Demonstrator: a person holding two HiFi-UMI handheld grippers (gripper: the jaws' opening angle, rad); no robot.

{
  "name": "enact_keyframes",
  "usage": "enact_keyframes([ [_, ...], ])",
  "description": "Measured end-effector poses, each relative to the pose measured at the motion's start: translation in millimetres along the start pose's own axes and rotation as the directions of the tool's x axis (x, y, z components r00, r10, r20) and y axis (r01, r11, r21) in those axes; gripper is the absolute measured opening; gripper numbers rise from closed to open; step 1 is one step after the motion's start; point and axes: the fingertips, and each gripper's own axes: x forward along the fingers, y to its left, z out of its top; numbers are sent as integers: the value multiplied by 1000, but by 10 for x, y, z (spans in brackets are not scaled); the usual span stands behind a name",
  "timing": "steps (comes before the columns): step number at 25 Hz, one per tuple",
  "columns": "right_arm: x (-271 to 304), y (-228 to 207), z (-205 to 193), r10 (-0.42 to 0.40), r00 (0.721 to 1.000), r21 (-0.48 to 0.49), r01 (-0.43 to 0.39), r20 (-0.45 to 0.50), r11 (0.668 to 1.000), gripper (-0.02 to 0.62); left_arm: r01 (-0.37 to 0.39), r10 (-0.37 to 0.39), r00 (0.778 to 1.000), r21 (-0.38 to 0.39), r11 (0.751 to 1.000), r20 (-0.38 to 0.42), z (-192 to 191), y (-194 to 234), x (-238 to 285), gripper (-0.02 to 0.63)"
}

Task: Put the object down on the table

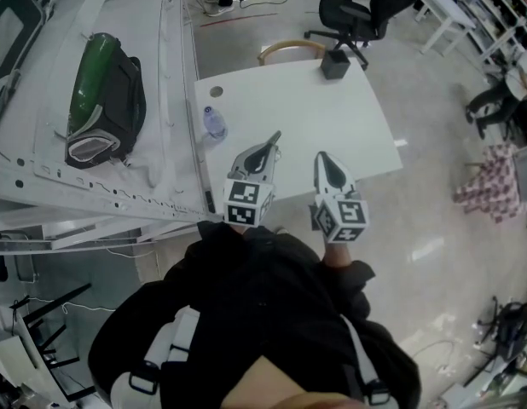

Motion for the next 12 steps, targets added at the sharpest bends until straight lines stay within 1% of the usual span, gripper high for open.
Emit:
enact_keyframes([
  [12,30,-50,-44,8,1000,-15,-8,1,1000,-8,4,-4,1000,15,1000,20,57,-15,-4,2],
])
